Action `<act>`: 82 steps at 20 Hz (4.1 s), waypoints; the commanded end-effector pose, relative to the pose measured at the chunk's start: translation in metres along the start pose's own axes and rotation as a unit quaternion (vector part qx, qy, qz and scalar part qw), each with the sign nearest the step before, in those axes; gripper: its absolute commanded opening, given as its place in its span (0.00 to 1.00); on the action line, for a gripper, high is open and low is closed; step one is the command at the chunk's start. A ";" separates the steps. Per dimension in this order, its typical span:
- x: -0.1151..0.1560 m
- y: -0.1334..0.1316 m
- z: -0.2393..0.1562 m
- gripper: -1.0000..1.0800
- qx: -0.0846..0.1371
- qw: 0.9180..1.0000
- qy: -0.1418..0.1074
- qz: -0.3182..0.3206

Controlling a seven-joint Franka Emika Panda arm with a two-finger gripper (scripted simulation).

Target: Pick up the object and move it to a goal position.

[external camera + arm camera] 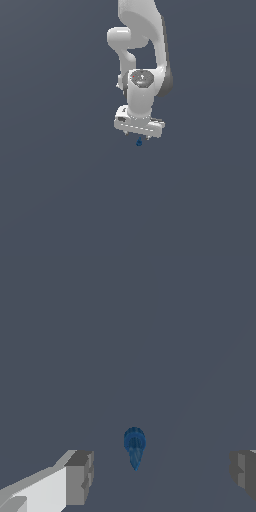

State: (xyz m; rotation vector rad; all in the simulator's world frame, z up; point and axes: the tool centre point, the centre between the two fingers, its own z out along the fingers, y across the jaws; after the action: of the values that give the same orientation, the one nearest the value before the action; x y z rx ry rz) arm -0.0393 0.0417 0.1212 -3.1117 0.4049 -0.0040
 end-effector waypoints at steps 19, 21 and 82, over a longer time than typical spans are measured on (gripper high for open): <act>-0.031 -0.011 0.037 0.96 -0.002 0.999 -0.001 0.052; -0.031 -0.011 0.045 0.96 -0.002 0.999 -0.001 0.053; -0.131 -0.105 -0.137 0.00 -0.002 0.999 -0.001 0.054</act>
State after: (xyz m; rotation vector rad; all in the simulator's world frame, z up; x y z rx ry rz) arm -0.1376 0.1732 0.2537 -3.0896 0.5719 -0.0023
